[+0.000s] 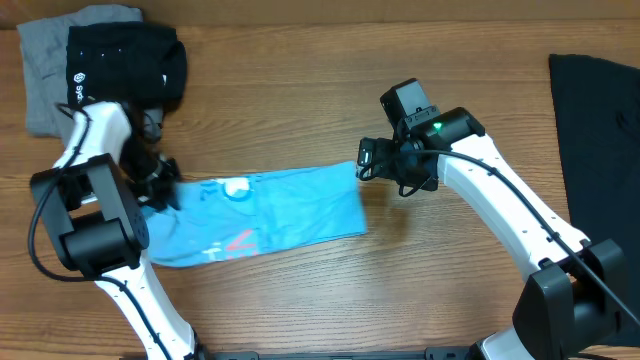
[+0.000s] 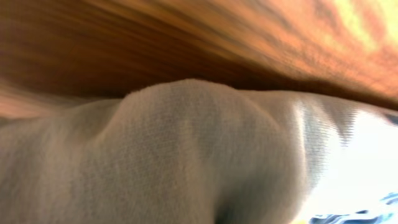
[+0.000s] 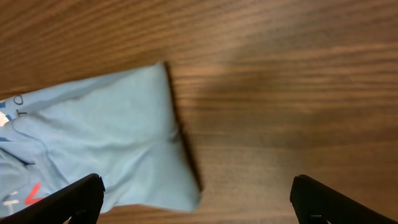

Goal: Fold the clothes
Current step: 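Grasp the strip's left end with the left gripper and lift it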

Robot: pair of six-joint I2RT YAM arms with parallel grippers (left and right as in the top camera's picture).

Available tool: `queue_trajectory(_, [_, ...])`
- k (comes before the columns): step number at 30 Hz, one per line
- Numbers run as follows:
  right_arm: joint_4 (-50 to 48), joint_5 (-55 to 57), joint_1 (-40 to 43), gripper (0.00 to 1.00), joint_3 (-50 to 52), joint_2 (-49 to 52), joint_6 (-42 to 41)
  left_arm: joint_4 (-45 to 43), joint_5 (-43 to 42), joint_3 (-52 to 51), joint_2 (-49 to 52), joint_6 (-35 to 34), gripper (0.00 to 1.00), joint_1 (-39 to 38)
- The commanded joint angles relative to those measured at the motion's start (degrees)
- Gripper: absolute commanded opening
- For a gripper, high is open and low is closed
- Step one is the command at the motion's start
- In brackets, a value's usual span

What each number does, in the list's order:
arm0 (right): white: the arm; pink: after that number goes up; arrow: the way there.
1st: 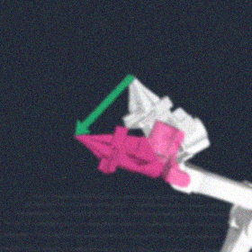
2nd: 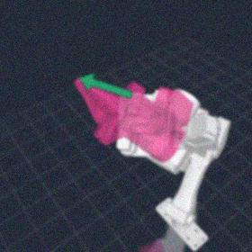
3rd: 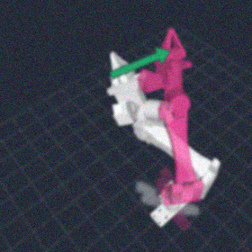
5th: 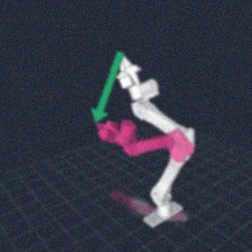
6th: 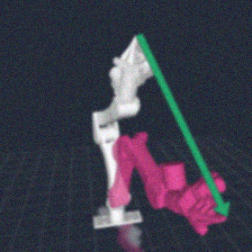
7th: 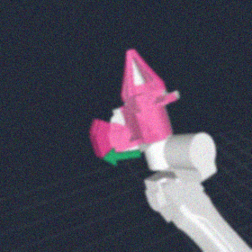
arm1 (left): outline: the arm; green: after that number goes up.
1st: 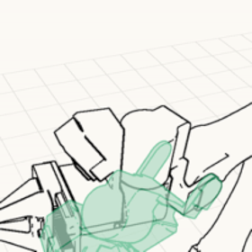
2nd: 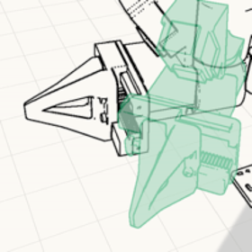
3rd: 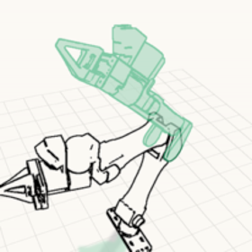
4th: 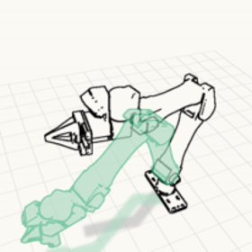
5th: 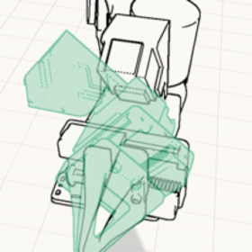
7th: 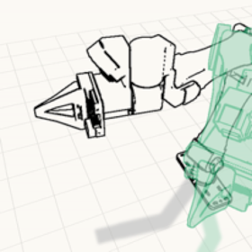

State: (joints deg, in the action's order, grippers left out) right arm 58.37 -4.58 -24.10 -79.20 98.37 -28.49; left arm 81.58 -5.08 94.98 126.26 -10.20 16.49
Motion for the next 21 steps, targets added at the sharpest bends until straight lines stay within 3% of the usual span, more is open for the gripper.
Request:
queue_trajectory(1, [-5.07, -1.14, -0.04, 1.00, 3.08, -0.09, 0.24, 4.02, 2.73, 10.36, -0.39, -2.27, 0.04, -1.42])
queue_trajectory(8, [-12.68, -7.58, -0.04, 1.00, 5.79, 4.63, 0.20, 11.80, -3.30, 18.64, -0.39, -1.70, 0.04, -10.10])
queue_trajectory(21, [-15.78, -13.14, -0.04, 1.00, 5.79, 13.70, 0.20, 7.02, -6.84, 19.56, -0.37, -1.33, 0.05, -32.15])
